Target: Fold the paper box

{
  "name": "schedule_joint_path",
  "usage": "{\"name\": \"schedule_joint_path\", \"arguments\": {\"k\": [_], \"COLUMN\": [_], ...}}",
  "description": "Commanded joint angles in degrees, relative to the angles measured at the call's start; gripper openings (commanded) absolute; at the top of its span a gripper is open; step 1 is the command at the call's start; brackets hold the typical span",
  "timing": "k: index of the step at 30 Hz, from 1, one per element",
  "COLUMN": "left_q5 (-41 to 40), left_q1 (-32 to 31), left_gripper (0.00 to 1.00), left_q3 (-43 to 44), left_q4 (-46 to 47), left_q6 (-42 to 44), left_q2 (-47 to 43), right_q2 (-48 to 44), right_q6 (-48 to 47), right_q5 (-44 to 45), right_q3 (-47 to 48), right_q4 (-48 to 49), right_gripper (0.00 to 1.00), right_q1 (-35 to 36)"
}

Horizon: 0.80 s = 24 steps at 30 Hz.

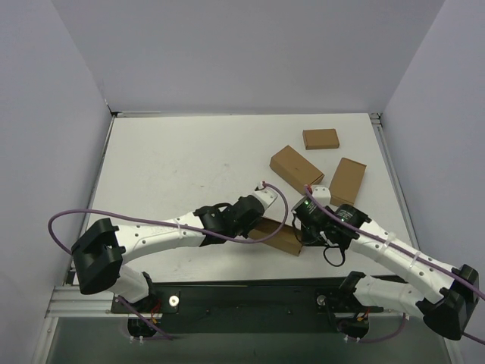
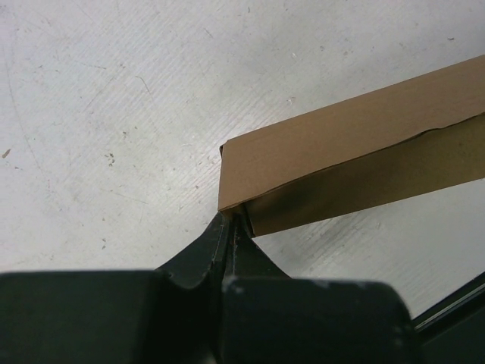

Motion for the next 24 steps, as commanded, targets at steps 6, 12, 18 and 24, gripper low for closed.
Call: {"name": "schedule_joint_path", "arguments": {"k": [6,12,18,24], "left_q5": [-1.04,-0.68,0.63,4.85], "left_q1": [-0.66,-0.40,0.04,1.79], "left_gripper": [0.00,0.19,0.39,0.58], "left_q3": [3.07,3.68,3.33,-0.44], "left_q4": [-3.13,-2.08,-0.41,3.37], "left_q6": [0.83,-0.49,-0.84,-1.19], "left_q2": [0.12,-1.47,-3.22,-7.35], "right_q2": [0.63,1.77,1.77,1.68], "right_q6": [-5.42,-6.57,-8.15,-8.94], "right_q5": [-11.08,-11.17,-11.44,-11.52], "right_q3": [0.15,-0.37,-0.46,-0.28], "right_q4": [4.19,3.84,3.57,3.40], "right_gripper": [0.00,0.00,0.00,0.00], "right_q1": [-4.72,-4.81,-4.72,-4.46]}}
